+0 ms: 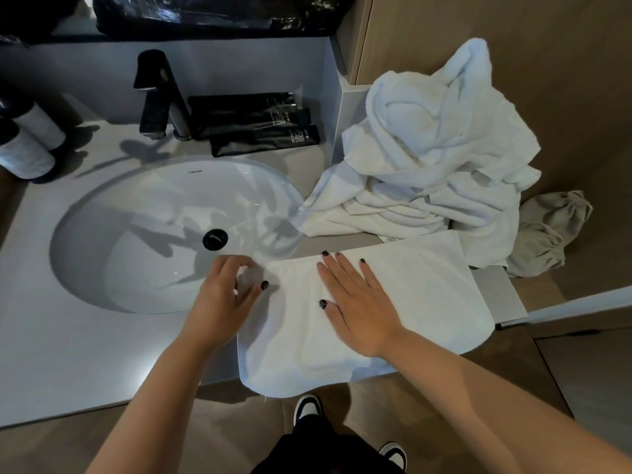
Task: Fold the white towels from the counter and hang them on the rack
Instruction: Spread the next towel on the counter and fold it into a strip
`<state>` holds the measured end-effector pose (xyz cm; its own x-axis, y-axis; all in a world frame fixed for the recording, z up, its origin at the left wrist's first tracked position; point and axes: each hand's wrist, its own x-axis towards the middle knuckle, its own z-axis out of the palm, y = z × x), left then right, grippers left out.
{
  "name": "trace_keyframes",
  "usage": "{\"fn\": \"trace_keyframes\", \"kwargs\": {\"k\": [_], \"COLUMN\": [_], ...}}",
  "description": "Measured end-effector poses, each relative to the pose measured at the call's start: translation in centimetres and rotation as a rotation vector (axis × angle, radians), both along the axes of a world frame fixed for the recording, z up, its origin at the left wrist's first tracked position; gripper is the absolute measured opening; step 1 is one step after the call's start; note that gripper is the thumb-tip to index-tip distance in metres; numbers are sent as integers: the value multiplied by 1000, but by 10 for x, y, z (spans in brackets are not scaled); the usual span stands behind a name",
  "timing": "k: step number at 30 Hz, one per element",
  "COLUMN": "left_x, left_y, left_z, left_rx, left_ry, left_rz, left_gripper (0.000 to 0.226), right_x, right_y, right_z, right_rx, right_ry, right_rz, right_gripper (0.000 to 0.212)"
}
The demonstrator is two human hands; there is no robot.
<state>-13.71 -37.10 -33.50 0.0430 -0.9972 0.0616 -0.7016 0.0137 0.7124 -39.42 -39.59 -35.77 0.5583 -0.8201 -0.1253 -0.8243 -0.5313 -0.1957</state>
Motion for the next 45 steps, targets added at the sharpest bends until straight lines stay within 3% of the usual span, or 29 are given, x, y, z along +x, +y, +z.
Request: {"fn": "trace_keyframes", "kwargs": {"k": [3, 7, 9, 13, 15, 19, 25, 33, 41, 43, 45], "left_x": [7, 10, 12, 6, 2, 10, 1, -3, -14, -15, -21], "left_y": [-1, -8, -14, -23, -21, -17, -18, -19, -30, -31, -31], "left_z": [3, 11, 12, 2, -2, -10, -2, 3, -5, -6, -4], "left_rx": [166, 372, 408, 341, 278, 173, 154, 38, 136, 171, 34], "left_ry": [106, 650, 766, 356, 252, 289, 250, 139, 100, -9, -255], "left_rz": [115, 260, 303, 358, 328, 213, 323, 215, 351, 347, 277], "left_gripper": [21, 16, 18, 11, 9, 8, 12, 7, 7, 11, 18], "right_x": [0, 0, -2, -3, -3, -3, -2, 1, 1, 1, 1], "right_y": [-1, -1, -3, -5, -6, -5, -4, -5, -14, -14, -13], "right_z": [0, -1, -2, -4, -5, -5, -6, -7, -8, -9, -9], "right_rx": [4, 2, 0, -21, -20, -23, -47, -91, -63, -64, -73], "right_ry": [-10, -15, -16, 0, -1, -15, -61, -107, -56, -56, -53], "right_rz": [0, 6, 18, 32, 27, 26, 11, -33, -12, -13, -18], "right_gripper": [62, 62, 62, 61, 61, 61, 61, 62, 64, 64, 63]}}
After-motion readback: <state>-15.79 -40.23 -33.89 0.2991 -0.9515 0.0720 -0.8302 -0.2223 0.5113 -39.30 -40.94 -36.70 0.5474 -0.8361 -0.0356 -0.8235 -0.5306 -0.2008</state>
